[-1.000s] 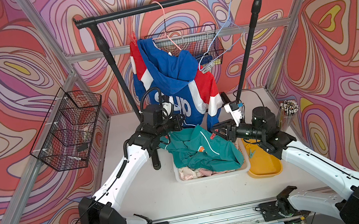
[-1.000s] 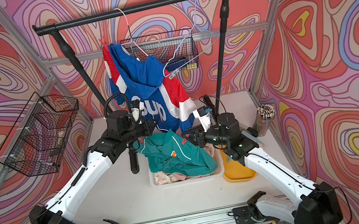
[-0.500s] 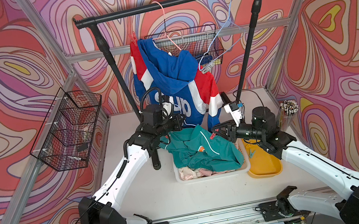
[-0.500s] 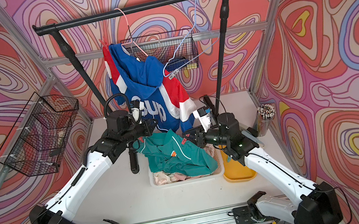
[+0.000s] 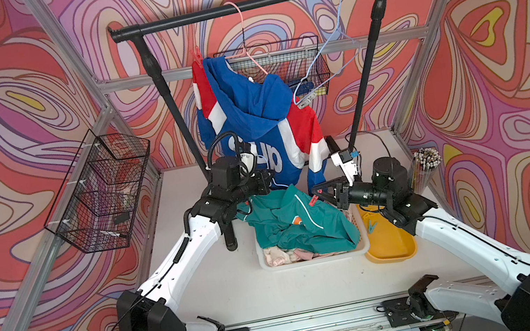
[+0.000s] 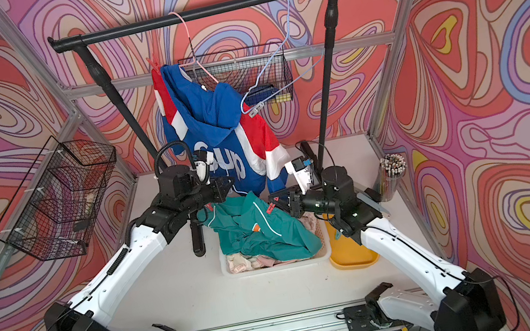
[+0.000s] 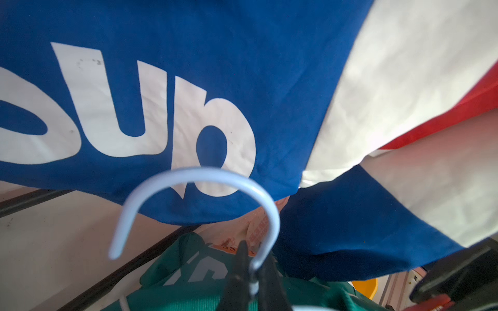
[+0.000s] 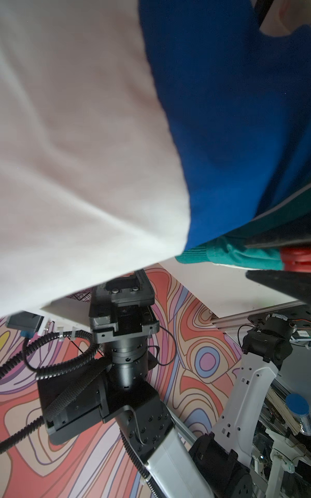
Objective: Remove the clothespins securing jackets to the hanger
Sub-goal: Remove the clothespin from the hanger.
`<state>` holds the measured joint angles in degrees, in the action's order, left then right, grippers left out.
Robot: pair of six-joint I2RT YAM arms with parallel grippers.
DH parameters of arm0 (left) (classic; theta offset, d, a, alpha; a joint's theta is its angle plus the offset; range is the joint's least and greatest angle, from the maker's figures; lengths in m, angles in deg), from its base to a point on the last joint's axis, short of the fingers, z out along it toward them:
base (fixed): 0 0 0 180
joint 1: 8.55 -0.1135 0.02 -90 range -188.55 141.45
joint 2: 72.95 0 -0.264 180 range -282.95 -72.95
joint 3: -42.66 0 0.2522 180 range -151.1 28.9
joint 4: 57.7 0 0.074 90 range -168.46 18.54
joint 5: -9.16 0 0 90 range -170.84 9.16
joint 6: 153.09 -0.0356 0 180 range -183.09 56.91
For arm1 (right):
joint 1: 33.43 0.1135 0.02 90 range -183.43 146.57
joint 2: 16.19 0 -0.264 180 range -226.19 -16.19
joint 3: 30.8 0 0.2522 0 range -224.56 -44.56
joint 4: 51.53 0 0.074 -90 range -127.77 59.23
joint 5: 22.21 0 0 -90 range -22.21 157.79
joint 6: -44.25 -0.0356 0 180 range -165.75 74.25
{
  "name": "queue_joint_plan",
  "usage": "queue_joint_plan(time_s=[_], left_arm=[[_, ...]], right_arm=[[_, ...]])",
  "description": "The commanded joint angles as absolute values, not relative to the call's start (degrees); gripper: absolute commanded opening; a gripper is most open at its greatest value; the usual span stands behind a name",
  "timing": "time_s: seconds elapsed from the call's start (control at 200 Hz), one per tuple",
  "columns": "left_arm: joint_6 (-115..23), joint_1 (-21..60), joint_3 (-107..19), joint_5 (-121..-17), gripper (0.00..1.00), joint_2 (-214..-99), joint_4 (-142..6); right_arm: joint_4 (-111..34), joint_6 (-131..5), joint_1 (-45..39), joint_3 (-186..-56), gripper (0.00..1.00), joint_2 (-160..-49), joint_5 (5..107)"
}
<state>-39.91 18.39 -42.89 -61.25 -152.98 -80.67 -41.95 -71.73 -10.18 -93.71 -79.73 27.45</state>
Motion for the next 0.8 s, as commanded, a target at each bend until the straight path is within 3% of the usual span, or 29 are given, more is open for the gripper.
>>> queue_joint_plan(time_s=[0.0,0.426,0.791], left_arm=[[-39.2,18.3,-41.9,-60.2,0.00,-151.6,-79.5],[-39.1,18.3,-39.9,-59.1,0.00,-150.7,-78.3],[-40.2,18.8,-38.3,-60.1,0.00,-149.2,-78.9]], right_arm=[[-44.3,-73.0,-10.2,-94.5,0.00,-79.0,27.7],[-45.0,-74.2,-10.2,-96.6,0.00,-78.2,39.8],[-23.5,-78.0,-16.0,-89.9,0.00,-65.0,70.3]])
